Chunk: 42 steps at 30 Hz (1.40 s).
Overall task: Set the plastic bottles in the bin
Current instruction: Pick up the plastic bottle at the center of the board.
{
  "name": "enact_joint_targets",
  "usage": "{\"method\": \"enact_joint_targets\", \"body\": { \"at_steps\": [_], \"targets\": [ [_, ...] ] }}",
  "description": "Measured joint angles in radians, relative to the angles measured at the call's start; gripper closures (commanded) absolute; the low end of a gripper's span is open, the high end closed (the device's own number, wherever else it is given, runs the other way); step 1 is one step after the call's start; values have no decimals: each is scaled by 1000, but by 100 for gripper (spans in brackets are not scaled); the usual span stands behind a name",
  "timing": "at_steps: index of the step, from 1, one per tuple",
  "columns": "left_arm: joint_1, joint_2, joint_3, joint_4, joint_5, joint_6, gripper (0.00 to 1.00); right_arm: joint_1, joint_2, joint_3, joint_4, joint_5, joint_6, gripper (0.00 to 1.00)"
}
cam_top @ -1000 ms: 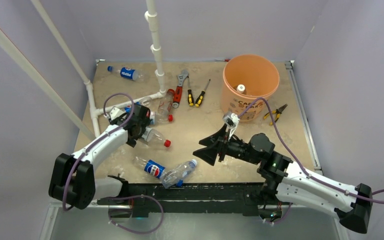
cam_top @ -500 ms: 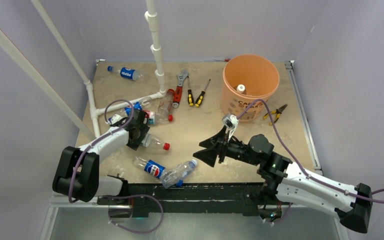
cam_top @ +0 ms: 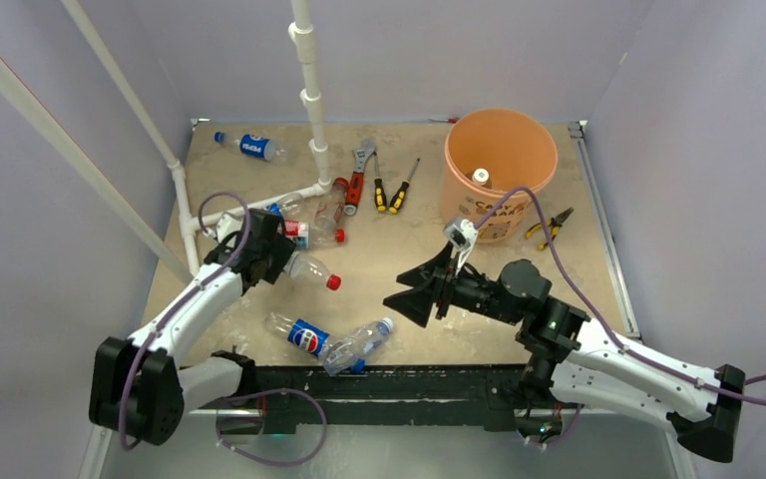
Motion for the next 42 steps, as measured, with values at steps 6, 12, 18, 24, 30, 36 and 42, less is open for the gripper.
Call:
{"method": "enact_joint_targets", "body": {
  "at_steps": [6, 12, 18, 24, 30, 36, 42],
  "targets": [
    [-30, -157, 79, 35, 83, 18, 68, 0, -17, 82, 10, 65, -37, 25],
    [-113, -290, 51, 182, 184, 6, 71, 0, -17, 31, 102, 105, -32, 21],
    [-197, -288, 27, 305, 232, -11, 73, 10, 97, 22, 181, 124, -18, 21],
    [-200, -285, 22, 328, 238, -21, 73, 63, 190, 35, 172, 175, -13, 20],
    [-200, -293, 22, 328, 227, -20, 73, 101, 248, 67, 160, 233, 6, 24],
    [-198, -300, 22, 322, 204, -19, 73, 105, 290, 97, 127, 302, 47, 33],
    [-196, -310, 22, 305, 170, -16, 73, 105, 342, 129, 102, 342, 77, 28]
  ]
}}
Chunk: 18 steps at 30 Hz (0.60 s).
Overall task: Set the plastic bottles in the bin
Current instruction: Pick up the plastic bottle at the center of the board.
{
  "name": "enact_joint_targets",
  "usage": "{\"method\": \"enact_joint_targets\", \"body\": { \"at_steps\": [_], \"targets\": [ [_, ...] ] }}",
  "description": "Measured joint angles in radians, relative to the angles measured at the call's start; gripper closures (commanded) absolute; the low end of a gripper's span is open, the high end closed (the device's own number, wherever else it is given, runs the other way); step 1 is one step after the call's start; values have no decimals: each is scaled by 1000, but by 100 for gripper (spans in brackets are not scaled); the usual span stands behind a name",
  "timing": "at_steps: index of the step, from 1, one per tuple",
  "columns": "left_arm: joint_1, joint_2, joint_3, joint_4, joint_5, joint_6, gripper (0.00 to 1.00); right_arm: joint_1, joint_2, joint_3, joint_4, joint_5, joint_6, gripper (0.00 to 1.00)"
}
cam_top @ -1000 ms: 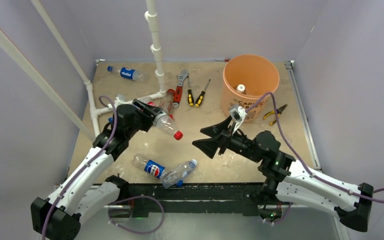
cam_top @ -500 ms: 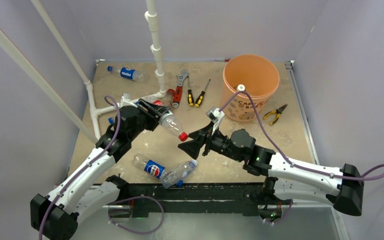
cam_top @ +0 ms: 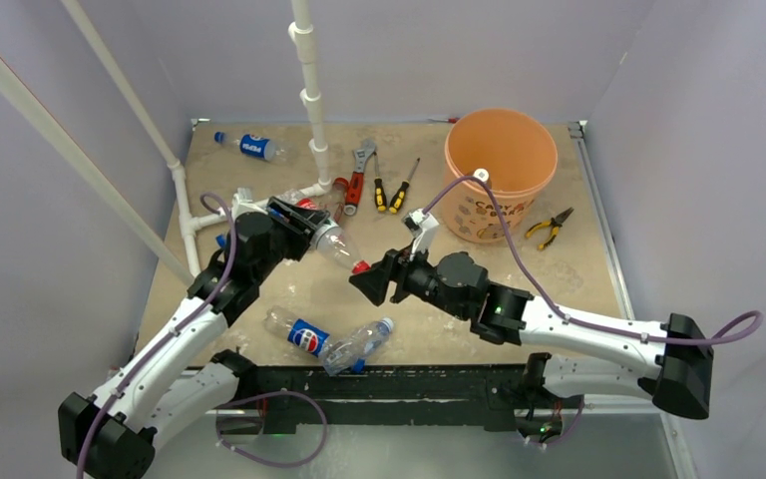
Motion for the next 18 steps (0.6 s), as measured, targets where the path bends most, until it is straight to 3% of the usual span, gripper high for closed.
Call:
{"method": "enact_joint_targets", "body": {
  "at_steps": [4, 11, 18],
  "targets": [
    [0, -10, 0, -10, -18, 0, 73, 1, 28, 22, -17, 31, 18, 23],
    [-7, -32, 0, -13, 10, -3, 73, 1, 43, 23, -35, 72, 34, 25],
    [-7, -32, 0, -10, 35, -3, 73, 1, 64, 27, -34, 74, 39, 48]
  ]
}}
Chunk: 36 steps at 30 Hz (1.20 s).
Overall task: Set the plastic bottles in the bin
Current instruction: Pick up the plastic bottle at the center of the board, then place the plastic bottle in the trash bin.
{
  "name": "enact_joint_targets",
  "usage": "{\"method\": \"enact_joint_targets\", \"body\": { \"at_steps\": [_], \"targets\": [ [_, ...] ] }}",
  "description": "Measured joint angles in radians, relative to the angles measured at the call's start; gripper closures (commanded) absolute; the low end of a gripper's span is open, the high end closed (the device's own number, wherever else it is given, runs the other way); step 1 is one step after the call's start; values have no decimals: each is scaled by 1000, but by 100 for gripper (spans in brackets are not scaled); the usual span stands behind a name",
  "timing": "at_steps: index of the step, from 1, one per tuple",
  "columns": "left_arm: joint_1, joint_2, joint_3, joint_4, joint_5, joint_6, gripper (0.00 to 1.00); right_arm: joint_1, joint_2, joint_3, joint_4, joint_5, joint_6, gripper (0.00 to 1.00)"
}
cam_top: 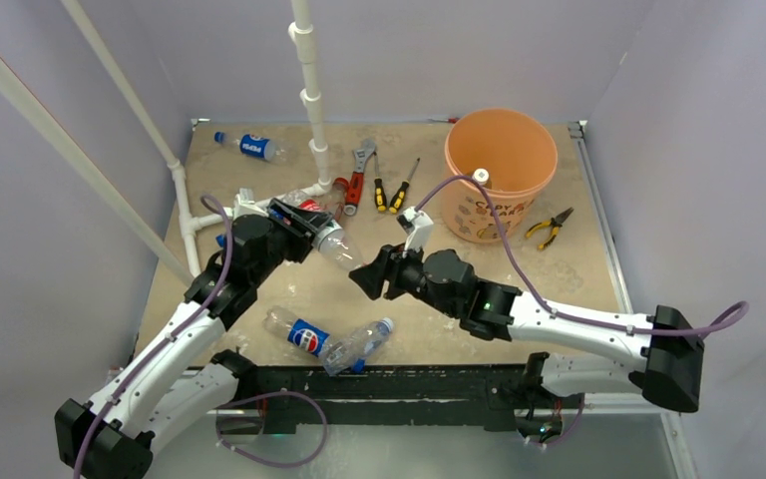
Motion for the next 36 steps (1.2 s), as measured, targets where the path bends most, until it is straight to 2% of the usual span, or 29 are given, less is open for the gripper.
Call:
{"method": "enact_joint_targets", "body": {
  "at_steps": [4, 6, 9, 11, 12, 13, 18, 22, 26, 30, 36],
  "targets": [
    [0, 0, 0, 4, 6, 0, 72, 0, 37, 18, 15, -13, 3, 62],
    [0, 0, 0, 5, 7, 0, 67, 2, 49, 22, 24, -24, 5, 75],
    [0, 1, -1, 6, 7, 4, 43, 2, 50, 23, 27, -34, 8, 100],
    [0, 1, -1, 11, 11, 20, 17, 2, 45, 23, 21, -39, 5, 100],
    [0, 2, -1, 13, 21, 32, 8, 2, 37, 23, 6, -42, -1, 100],
    [0, 2, -1, 13, 25, 53, 2, 2, 24, 24, -18, -42, -9, 100],
    [0, 2, 58, -89, 5, 218, 1, 2, -111, 93, -278, -26, -77, 100],
    [0, -7, 179, -132, -3, 440, 1, 2, -220, 273, -556, 17, -133, 100],
    [0, -31, 288, -130, 64, 680, 1, 2, -245, 469, -781, 53, -168, 100],
    [0, -47, 336, -91, 221, 935, 2, 2, -232, 606, -960, 74, -200, 100],
    [0, -129, 232, -61, 512, 1334, 4, 2, -208, 648, -1095, 59, -283, 100]
  ]
}}
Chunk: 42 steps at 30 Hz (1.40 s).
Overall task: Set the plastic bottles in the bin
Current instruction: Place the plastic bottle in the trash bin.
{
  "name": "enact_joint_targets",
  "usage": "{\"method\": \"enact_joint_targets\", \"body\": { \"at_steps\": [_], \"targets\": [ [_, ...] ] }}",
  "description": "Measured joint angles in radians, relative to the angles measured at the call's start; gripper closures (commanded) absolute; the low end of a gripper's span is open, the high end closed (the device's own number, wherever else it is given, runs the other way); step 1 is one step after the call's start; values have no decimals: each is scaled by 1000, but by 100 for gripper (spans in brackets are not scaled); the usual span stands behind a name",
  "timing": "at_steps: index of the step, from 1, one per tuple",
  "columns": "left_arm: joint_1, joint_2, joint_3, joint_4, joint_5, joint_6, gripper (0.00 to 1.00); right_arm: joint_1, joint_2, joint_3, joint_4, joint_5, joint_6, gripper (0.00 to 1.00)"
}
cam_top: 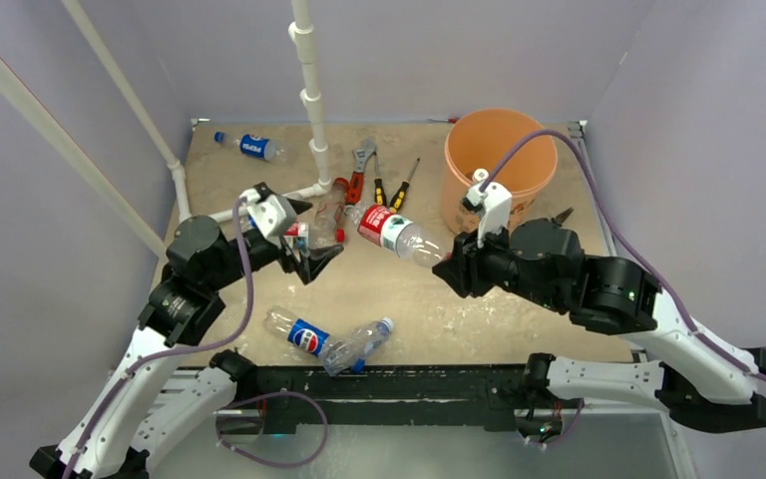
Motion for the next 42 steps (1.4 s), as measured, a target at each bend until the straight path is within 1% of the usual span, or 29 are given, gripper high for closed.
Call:
{"method": "enact_joint_targets", "body": {
  "at_steps": [3, 5, 7, 10, 13, 17, 22, 25, 29, 33, 37, 42],
  "targets": [
    [-1, 4, -5, 1, 108, 168, 6, 0, 32, 0, -34, -5, -39, 100],
    [-1, 29, 2, 2, 164, 239, 5, 0, 63, 0, -37, -13, -64, 100],
    [-10, 79, 21, 4, 220, 299, 3, 0, 98, 1, -34, -25, -90, 100],
    [-56, 147, 47, -8, 255, 372, 3, 0, 156, 9, -34, -69, -128, 100],
    [-137, 204, 56, -60, 230, 456, 2, 0, 211, 51, -36, -101, -164, 100],
    [-212, 212, 53, -133, 171, 538, 1, 0, 287, 143, -38, -128, -210, 100],
    [-266, 170, 26, -159, 62, 605, 1, 0, 348, 227, -58, -146, -259, 100],
    [-280, 152, 1, -158, 5, 631, 2, 0, 374, 253, -65, -146, -283, 100],
    [-286, 149, -19, -148, -39, 649, 6, 0, 377, 254, -69, -147, -298, 100],
    [-290, 149, -37, -129, -62, 652, 9, 0, 335, 246, -74, -172, -306, 100],
    [-290, 164, -45, -95, -67, 644, 21, 0, 276, 243, -72, -204, -309, 100],
    [-293, 206, -45, -54, -49, 595, 36, 0, 231, 223, -71, -231, -310, 100]
  ]
}}
